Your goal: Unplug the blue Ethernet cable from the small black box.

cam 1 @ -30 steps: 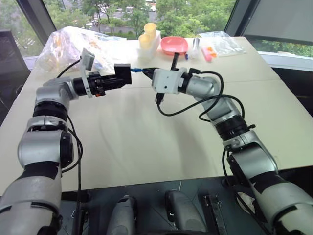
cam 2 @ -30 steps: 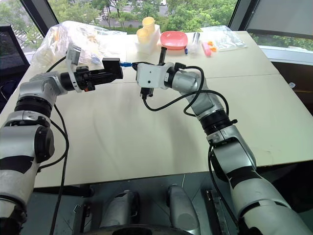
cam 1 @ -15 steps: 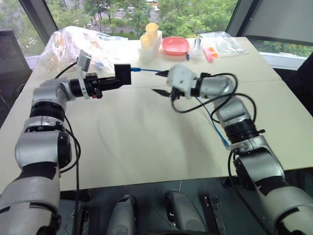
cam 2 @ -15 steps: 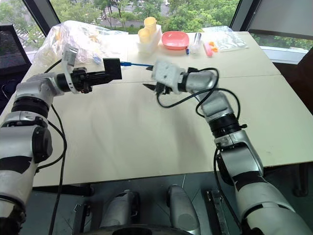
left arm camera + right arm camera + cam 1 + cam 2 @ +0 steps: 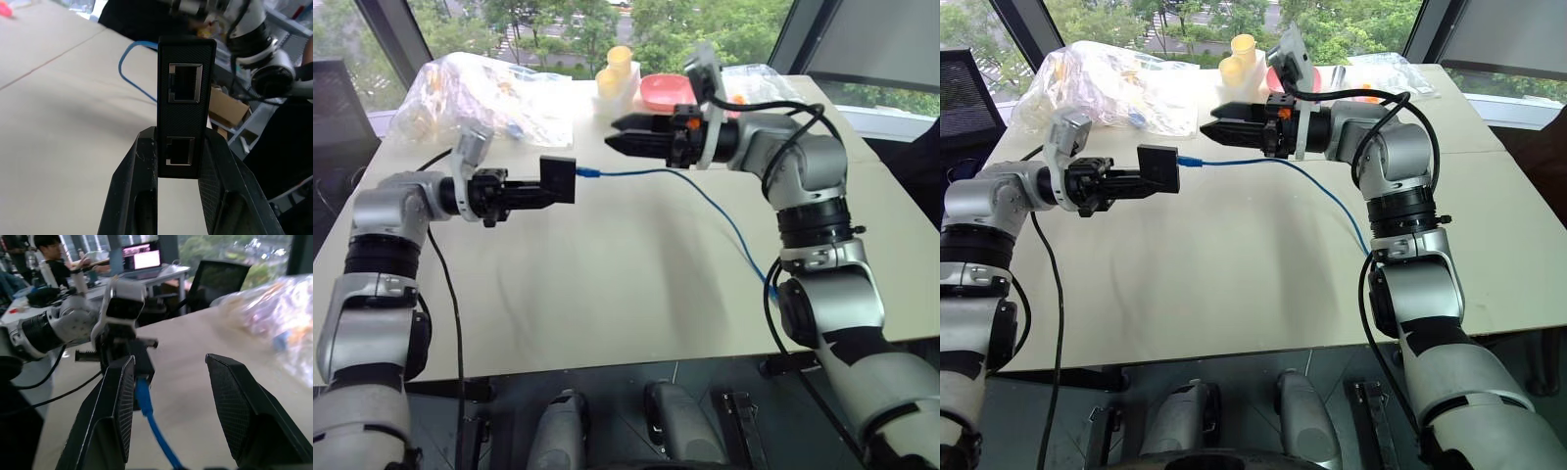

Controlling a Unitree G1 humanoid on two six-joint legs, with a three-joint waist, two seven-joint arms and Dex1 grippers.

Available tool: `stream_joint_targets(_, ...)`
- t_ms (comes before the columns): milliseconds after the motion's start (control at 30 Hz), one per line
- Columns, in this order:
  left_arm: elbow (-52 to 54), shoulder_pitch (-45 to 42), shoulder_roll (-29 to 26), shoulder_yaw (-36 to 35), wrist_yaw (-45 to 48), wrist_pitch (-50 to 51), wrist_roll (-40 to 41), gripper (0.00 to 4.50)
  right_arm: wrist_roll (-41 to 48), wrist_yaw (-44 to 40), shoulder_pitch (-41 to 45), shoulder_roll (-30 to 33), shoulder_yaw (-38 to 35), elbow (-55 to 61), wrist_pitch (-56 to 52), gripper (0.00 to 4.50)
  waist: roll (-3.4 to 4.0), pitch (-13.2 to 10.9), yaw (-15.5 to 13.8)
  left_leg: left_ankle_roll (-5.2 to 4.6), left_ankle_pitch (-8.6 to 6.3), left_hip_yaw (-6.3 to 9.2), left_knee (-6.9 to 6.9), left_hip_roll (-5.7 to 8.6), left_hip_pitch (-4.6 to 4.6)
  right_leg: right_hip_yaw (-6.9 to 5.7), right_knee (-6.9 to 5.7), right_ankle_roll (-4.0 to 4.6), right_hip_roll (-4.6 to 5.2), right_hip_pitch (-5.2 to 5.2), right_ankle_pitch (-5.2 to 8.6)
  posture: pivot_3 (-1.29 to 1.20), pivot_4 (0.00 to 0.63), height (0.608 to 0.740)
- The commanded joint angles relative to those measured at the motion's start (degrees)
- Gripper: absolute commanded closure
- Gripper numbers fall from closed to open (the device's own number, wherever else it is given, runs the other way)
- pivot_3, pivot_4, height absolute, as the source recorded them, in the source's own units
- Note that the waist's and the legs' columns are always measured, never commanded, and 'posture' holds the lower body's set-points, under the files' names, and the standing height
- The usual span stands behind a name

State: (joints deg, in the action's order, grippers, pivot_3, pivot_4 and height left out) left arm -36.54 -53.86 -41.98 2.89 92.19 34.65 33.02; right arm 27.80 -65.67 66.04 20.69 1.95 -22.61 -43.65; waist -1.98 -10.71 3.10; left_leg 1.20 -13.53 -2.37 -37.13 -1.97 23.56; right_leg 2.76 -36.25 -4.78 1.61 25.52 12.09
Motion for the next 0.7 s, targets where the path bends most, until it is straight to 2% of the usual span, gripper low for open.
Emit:
stream_joint_targets(33,3.68,-1.03,-0.87,0.48,0.31,0.43,2.27,3.96,1.92,-0.13,-0.66,-0.59,0.43,4.75,-2.24,2.12,0.00,0.00,-0.36,0.00,0.00,0.00,0.00,0.00,0.01,0.00,0.01,0.00,-0.01,0.00,0.00,0.00,0.150,0.740)
stream_joint_targets(300,4.38,-1.52,-1.29,1.33,0.31,0.56,2.92,3.96,2.09,0.05,-3.68,-2.20,2.33,7.28,-2.50,2.12,0.00,0.00,-0.56,-0.01,0.00,0.00,-0.01,0.01,0.02,-0.01,0.03,-0.01,-0.05,0.01,0.00,0.00,0.150,0.740)
stream_joint_targets(700,4.02,-2.34,-0.67,0.62,0.31,1.46,2.80,3.96,3.76,2.40,-4.28,-4.38,0.80,7.04,-3.35,2.12,0.00,0.00,-0.56,-0.01,0.00,0.01,-0.01,0.00,0.02,-0.01,0.03,-0.01,-0.06,0.01,0.00,0.00,0.150,0.740)
